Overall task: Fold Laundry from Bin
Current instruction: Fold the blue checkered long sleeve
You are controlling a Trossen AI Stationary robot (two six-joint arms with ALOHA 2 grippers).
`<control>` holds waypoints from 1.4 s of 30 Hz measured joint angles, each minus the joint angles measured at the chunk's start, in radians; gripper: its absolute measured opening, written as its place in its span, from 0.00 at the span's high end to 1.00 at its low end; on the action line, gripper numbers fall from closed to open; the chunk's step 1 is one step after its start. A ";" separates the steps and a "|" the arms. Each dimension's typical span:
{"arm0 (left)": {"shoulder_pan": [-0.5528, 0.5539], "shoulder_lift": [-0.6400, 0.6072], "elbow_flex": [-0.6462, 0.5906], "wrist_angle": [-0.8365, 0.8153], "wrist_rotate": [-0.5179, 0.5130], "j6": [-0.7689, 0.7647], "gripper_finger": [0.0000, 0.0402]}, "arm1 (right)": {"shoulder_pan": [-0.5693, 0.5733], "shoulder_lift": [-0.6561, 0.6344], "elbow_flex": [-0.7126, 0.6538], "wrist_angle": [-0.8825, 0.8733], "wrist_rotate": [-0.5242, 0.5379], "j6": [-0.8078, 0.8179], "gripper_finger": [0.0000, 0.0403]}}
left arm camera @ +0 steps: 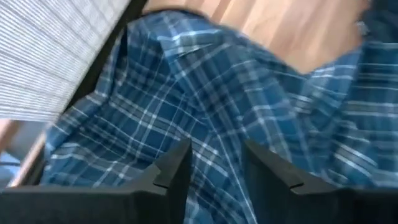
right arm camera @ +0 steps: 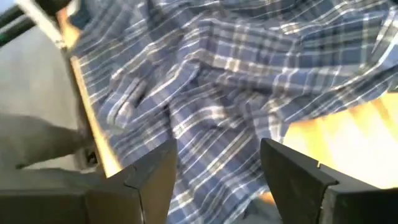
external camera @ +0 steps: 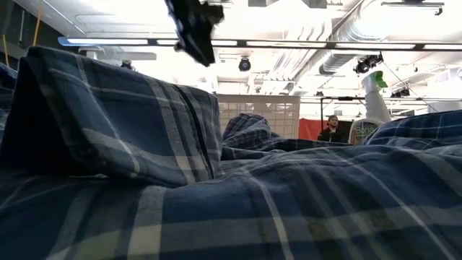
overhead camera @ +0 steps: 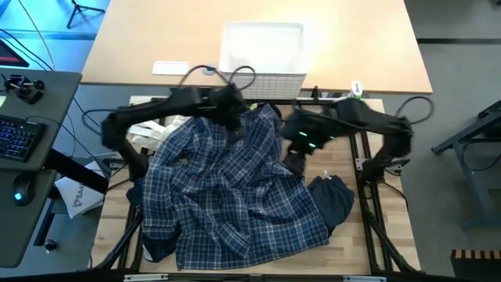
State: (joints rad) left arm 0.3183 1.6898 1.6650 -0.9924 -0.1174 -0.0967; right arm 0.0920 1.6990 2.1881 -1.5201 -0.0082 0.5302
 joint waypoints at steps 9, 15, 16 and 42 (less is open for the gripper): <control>0.154 0.210 0.000 0.219 0.252 -0.042 0.45 | 0.238 -0.363 -0.578 0.069 0.279 0.529 0.45; 0.190 0.315 0.001 0.322 0.356 -0.099 0.42 | 0.352 -0.475 -0.860 0.270 0.297 0.790 0.45; 0.190 0.331 0.001 0.328 0.383 -0.108 0.43 | 0.362 -0.483 -0.888 0.308 0.298 0.799 0.45; 0.209 0.036 0.031 0.450 0.042 0.226 1.00 | 0.560 -0.480 -1.218 0.564 0.035 1.079 0.45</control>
State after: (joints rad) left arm 0.5274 1.7254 1.6955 -0.5423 -0.0757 0.1296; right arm 0.6516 1.2194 0.9700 -0.9563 0.0270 1.6095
